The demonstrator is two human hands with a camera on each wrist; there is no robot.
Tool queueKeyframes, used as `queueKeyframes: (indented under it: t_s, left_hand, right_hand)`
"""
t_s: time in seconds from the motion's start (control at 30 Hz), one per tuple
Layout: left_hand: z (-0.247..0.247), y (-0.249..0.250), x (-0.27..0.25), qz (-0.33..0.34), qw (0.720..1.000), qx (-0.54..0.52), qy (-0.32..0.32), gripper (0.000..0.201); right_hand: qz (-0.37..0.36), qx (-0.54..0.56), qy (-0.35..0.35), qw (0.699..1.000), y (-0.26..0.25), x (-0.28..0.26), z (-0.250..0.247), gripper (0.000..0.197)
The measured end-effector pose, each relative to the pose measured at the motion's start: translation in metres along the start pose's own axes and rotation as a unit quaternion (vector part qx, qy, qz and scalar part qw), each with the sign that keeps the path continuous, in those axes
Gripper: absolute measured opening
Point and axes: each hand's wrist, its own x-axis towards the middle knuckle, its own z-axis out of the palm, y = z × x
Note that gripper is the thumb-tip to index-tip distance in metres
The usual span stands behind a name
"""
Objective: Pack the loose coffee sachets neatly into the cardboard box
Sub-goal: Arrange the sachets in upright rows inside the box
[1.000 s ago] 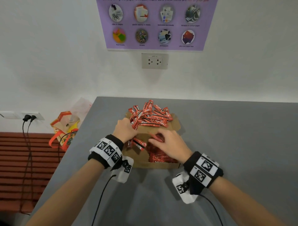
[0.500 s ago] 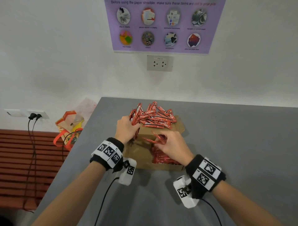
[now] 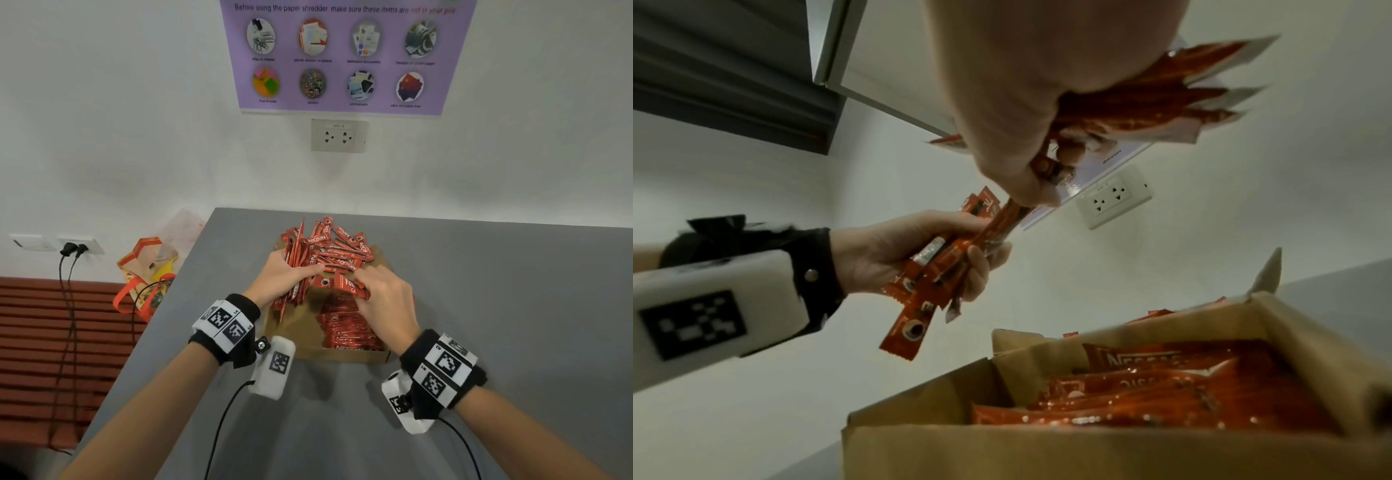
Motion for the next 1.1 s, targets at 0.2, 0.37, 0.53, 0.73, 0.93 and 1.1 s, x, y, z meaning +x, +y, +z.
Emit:
queueKeyframes:
  t_s: [0.2, 0.37, 0.53, 0.73, 0.93, 1.1]
  left_hand:
    - [0.001, 0.0, -0.001, -0.018, 0.999, 0.033, -0.025, 0.024]
    - [-0.006, -0.006, -0.002, 0.005, 0.998, 0.017, 0.053, 0.018]
    - [-0.002, -0.007, -0.004, 0.038, 0.995, -0.024, 0.084, 0.014]
    - [0.016, -0.007, -0.005, 0.063, 0.998, 0.023, 0.019, 0.029]
    - [0.007, -0.004, 0.001, 0.073, 0.99, -0.009, 0.118, 0.021]
    - [0.004, -0.004, 0.002, 0.069, 0.993, 0.023, 0.095, 0.025]
  right_hand:
    - [0.015, 0.036, -0.014, 0.999, 0.001, 0.007, 0.003, 0.019]
    - [0.182, 0.255, -0.146, 0.938, 0.02, 0.016, -0.008, 0.041]
    - [0.24, 0.342, -0.082, 0.905, 0.015, 0.016, -0.006, 0.02]
    - [0.213, 0.363, -0.005, 0.907, -0.005, 0.026, 0.007, 0.021]
    - [0.17, 0.242, -0.128, 0.947, 0.01, 0.033, 0.01, 0.023]
    - [0.114, 0.198, -0.189, 0.955, 0.007, 0.034, 0.011, 0.024]
